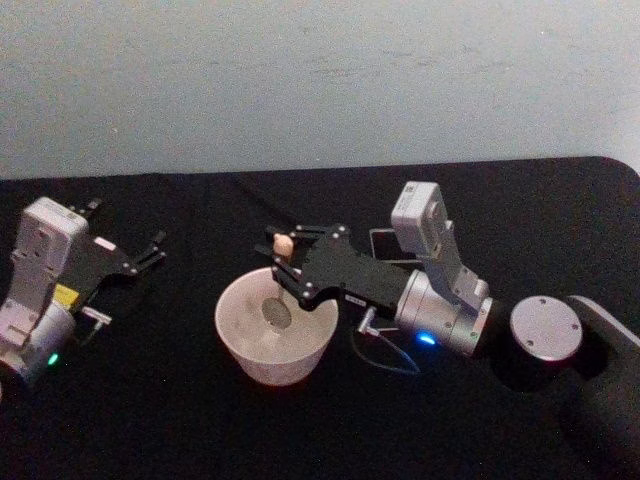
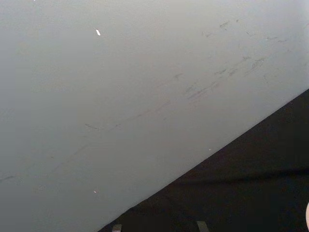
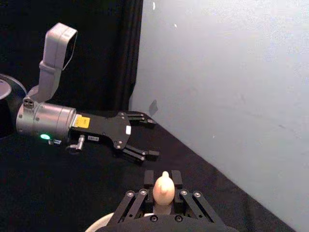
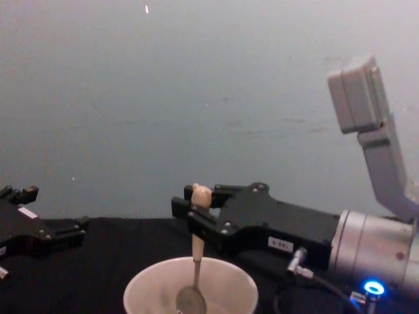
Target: Pick up the stirring spoon with one hand, stir inside the cup, then place it back in its original position.
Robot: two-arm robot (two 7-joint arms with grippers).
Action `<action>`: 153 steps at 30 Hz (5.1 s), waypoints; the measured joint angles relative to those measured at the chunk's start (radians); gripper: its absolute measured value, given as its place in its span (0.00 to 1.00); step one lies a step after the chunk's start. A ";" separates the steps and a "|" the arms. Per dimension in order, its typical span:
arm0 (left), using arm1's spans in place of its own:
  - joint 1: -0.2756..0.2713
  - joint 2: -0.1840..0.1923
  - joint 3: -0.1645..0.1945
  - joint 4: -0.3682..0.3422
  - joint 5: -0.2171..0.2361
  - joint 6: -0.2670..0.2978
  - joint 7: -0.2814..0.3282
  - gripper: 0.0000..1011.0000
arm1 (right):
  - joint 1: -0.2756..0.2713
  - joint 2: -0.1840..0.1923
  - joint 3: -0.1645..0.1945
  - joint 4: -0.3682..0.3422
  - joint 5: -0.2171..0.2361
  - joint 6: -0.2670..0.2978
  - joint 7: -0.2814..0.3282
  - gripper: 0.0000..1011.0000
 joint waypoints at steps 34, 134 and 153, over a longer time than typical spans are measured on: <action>0.000 0.000 0.000 0.000 0.000 0.000 0.000 0.99 | -0.100 0.066 0.056 -0.126 0.032 0.043 0.005 0.21; 0.000 0.000 0.000 0.000 0.000 0.000 0.000 0.99 | -0.017 -0.042 0.041 0.013 -0.002 0.032 -0.059 0.21; 0.000 0.000 0.000 0.000 0.000 0.000 0.000 0.99 | -0.097 0.029 0.072 -0.099 0.027 0.061 -0.036 0.21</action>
